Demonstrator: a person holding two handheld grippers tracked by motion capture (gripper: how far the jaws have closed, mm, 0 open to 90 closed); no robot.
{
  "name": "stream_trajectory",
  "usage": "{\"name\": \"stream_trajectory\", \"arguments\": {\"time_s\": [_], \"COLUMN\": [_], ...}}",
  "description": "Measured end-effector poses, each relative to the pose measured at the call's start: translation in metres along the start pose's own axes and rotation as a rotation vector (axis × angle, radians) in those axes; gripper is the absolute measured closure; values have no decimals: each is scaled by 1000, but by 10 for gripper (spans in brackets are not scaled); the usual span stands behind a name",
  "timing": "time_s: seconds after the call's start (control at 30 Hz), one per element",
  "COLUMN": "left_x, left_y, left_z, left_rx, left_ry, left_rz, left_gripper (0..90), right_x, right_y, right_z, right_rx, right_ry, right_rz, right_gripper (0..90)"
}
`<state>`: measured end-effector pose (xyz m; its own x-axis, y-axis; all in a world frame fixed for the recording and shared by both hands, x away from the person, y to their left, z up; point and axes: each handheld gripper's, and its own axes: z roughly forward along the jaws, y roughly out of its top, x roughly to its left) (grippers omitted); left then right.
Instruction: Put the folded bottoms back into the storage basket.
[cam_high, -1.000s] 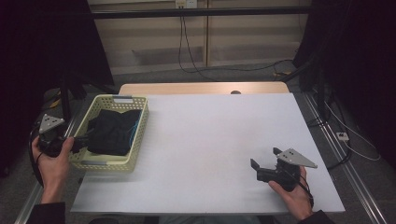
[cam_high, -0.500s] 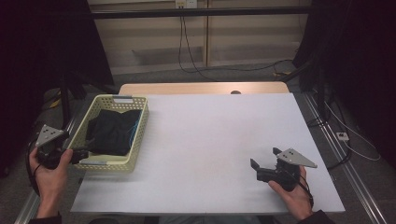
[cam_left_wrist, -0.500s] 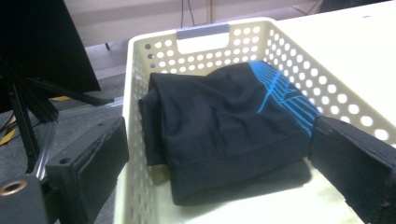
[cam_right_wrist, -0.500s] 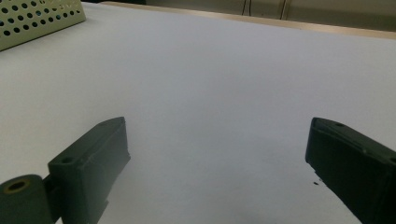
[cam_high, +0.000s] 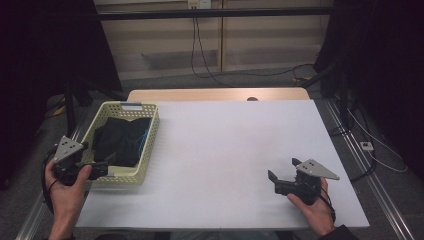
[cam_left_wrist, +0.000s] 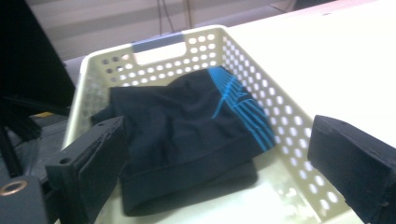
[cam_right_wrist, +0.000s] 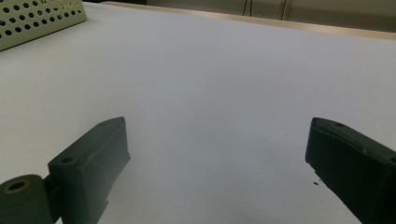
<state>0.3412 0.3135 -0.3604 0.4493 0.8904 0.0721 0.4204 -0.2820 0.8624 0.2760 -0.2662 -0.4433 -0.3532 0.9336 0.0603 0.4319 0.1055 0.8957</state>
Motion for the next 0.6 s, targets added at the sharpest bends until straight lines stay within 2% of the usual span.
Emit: {"name": "stream_trajectory", "arguments": {"time_s": [0.07, 0.2, 0.3, 0.47, 0.6], "left_x": [-4, -12, -18, -26, -34], "left_y": [3, 9, 11, 15, 20], "left_z": [0, -4, -2, 6, 11], "left_rx": [14, -3, -4, 4, 0], "left_ry": [-26, -29, -53, -123, -128], "left_rz": [13, 30, 34, 41, 59], "left_gripper": [55, 59, 58, 58, 59], "right_x": [0, 0, 0, 0, 1], "right_y": [0, 0, 0, 0, 1], "right_z": [0, 0, 0, 1, 1], "right_rx": [0, 0, -1, 0, 1], "right_ry": [0, 2, 2, 4, 8], "right_rz": [0, -1, -2, -2, -2], "right_gripper": [57, 57, 57, 57, 57]}}
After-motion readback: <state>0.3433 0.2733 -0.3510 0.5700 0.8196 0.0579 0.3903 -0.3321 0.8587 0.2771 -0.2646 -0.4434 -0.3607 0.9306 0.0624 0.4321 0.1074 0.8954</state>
